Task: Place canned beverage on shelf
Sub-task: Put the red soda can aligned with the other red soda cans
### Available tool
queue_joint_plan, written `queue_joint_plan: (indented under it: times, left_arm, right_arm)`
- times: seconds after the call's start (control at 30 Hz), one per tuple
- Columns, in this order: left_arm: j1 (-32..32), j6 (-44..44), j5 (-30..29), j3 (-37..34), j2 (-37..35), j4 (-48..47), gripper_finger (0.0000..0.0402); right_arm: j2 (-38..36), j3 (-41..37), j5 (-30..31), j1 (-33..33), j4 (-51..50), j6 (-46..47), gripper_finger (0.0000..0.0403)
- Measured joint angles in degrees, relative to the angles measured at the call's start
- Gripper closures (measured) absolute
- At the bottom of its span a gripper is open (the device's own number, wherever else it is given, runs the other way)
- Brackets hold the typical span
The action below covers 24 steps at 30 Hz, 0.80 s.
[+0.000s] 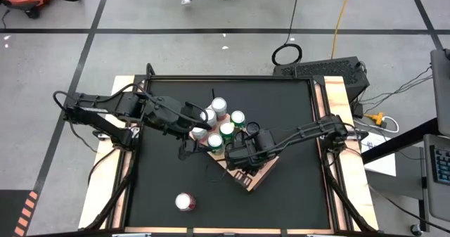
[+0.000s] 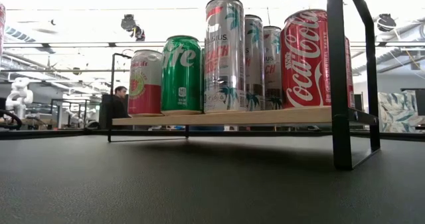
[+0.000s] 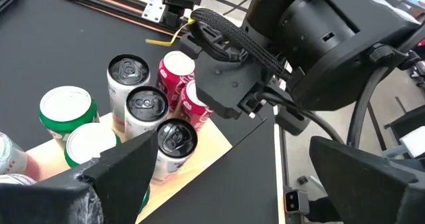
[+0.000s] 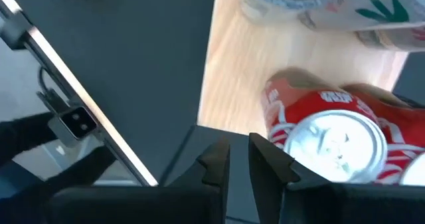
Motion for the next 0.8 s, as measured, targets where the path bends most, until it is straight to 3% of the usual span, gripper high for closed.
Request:
queue_joint_plan:
  times: [0.8]
  left_arm:
    - [0.0, -1.55, 0.0, 0.0, 0.0, 0.0, 0.0006]
  right_arm:
    - [0.26, -3.06, 0.09, -1.04, -0.04, -1.38, 0.037]
